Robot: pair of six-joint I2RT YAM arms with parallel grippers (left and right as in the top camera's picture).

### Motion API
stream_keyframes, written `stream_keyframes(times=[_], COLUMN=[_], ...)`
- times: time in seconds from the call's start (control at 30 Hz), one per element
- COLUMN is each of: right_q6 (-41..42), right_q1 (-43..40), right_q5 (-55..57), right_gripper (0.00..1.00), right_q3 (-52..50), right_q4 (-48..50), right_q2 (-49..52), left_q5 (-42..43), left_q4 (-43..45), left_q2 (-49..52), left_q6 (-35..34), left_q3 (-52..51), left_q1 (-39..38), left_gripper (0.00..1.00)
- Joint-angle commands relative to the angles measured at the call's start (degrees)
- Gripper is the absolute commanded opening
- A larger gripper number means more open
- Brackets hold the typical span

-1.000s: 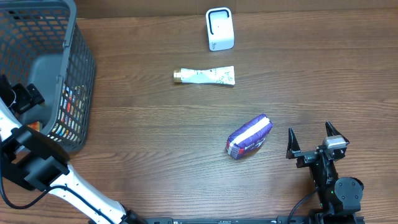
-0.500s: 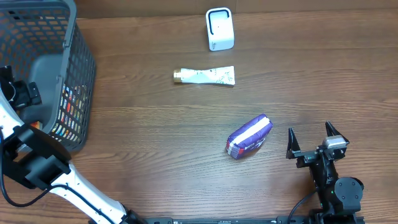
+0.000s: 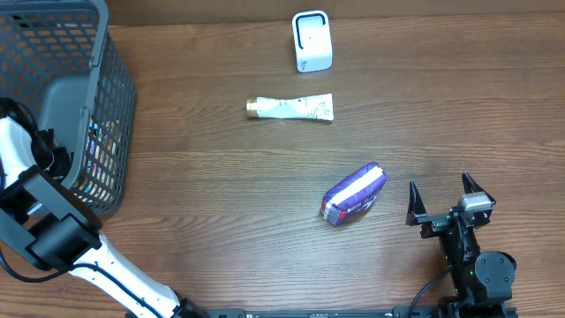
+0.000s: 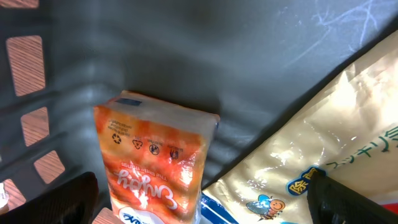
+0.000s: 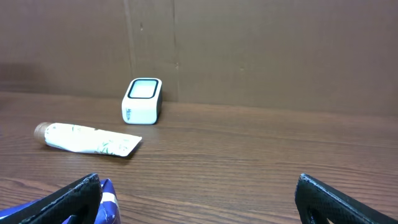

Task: Scan the item barcode
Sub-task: 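Move the left gripper back into the basket toward the orange box, then grasp the small orange box in the basket with the left gripper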

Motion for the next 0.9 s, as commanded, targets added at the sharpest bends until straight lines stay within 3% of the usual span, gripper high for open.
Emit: stream_keyframes(times=[0.0, 0.2, 0.37, 0.47, 0.53, 0.73, 0.83, 0.87], right_q6=[-0.26, -0.26, -0.26, -0.26, -0.26, -0.26, -0.26, -0.26], right_q1=[0.33, 0.33, 0.33, 0.33, 0.33, 0.33, 0.33, 0.33], right_q5=[-0.24, -0.24, -0.24, -0.24, -0.24, -0.26, -0.24, -0.24], right_gripper=[1.0, 1.0, 1.0, 1.0, 1.0, 1.0, 1.0, 1.0], right_q3=[-0.59, -0.59, -0.59, -0.59, -0.59, -0.59, -0.59, -0.59], right_q4=[0.31, 0.31, 0.31, 0.31, 0.31, 0.31, 0.31, 0.31], right_q2=[-0.57, -0.57, -0.57, -0.57, -0.57, -0.57, -0.57, -0.57], left_q5=[-2.6, 5.33, 5.31, 6.43, 6.34, 6.38, 6.36, 6.36], left_q4=[2.19, 4.35, 3.93, 3.98, 4.15, 4.46, 4.57, 4.85], left_q2=[1.42, 1.31, 1.31, 1.31, 1.33, 1.36, 1.33, 1.33], left_q6=[1.46, -0.26, 1.99, 2.36, 2.38, 2.29, 2.32, 2.29], left_q3=[-2.82, -2.82, -2.82, -2.82, -2.82, -2.82, -2.8, -2.71], left_q1=[0.61, 3.15, 4.22, 4.24, 4.24, 4.22, 4.2, 4.11], left_gripper=[1.0, 1.0, 1.0, 0.88, 0.72, 0.63, 0.42, 0.29])
